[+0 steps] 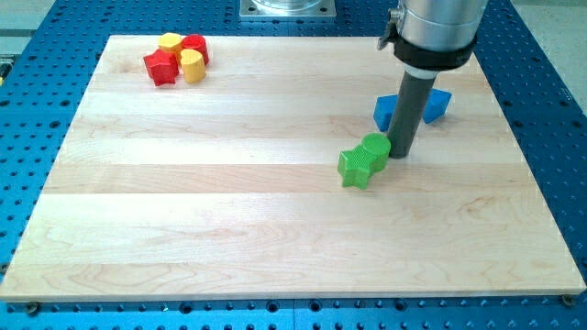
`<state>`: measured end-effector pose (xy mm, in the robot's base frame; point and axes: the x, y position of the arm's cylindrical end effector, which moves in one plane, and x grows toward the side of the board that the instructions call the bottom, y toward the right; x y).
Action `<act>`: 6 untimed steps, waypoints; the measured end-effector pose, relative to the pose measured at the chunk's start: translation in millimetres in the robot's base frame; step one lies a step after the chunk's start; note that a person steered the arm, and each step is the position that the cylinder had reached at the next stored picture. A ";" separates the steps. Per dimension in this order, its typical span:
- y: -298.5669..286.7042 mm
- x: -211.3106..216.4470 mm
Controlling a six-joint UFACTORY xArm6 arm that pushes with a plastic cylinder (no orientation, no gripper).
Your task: Move the triangle into the cube
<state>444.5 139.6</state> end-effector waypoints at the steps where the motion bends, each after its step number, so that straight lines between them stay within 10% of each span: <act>1: 40.2 -4.4; 3: 118.8 -80.1; 6: 37.0 -85.9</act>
